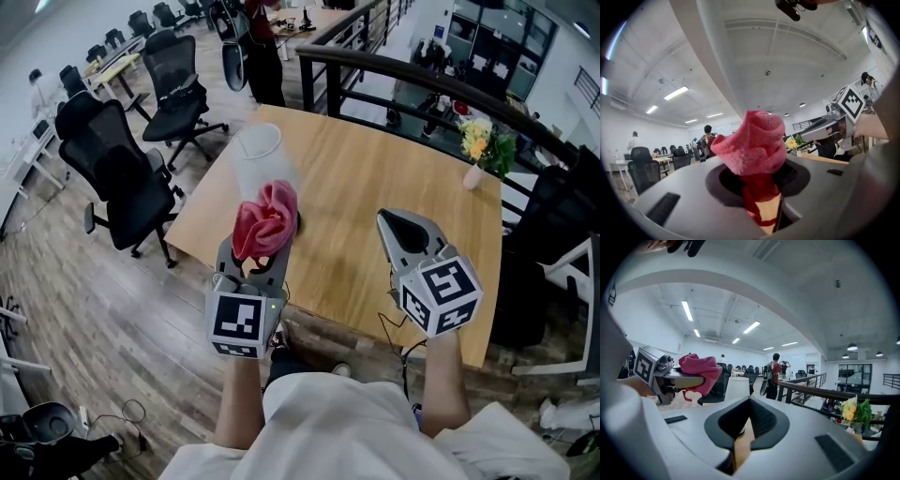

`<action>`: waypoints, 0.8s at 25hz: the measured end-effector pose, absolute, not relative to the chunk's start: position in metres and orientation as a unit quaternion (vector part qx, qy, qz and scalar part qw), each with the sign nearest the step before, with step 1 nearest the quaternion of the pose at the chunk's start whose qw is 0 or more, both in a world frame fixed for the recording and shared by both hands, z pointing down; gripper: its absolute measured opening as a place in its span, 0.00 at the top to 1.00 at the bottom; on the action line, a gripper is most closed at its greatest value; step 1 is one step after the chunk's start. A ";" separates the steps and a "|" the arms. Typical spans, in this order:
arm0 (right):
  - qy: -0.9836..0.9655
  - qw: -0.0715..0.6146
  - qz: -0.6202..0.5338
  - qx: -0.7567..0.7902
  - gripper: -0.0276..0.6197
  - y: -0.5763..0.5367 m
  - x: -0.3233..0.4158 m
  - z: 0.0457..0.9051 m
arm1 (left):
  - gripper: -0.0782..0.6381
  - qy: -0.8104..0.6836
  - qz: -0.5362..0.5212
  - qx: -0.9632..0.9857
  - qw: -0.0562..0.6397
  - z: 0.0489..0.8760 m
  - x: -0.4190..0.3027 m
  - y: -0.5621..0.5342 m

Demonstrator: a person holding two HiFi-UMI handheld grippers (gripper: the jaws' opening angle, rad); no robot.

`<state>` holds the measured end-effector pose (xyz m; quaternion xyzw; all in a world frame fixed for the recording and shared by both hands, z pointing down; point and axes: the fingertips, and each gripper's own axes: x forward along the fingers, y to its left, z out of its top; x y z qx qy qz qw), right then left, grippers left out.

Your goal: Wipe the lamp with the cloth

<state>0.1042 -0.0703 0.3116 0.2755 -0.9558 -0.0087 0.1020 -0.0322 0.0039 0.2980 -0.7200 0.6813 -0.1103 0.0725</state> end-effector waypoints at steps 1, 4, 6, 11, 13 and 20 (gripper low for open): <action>-0.956 0.104 -0.009 0.276 0.96 -0.069 0.104 0.313 | 0.64 0.680 -0.112 -0.721 0.071 0.299 -0.031 0.004; -0.957 0.102 -0.013 0.272 0.96 -0.066 0.102 0.313 | 0.64 0.677 -0.115 -0.724 0.071 0.300 -0.028 0.005; -0.957 0.102 -0.016 0.272 0.96 -0.067 0.102 0.312 | 0.64 0.674 -0.115 -0.726 0.072 0.300 -0.026 0.003; -0.957 0.104 -0.010 0.273 0.96 -0.070 0.102 0.315 | 0.64 0.668 -0.114 -0.732 0.072 0.299 -0.023 -0.004; -0.956 0.109 -0.008 0.273 0.96 -0.070 0.102 0.318 | 0.64 0.668 -0.117 -0.732 0.070 0.302 -0.024 -0.004; -0.955 0.124 -0.003 0.269 0.96 -0.074 0.098 0.329 | 0.64 0.668 -0.127 -0.730 0.061 0.313 -0.027 -0.008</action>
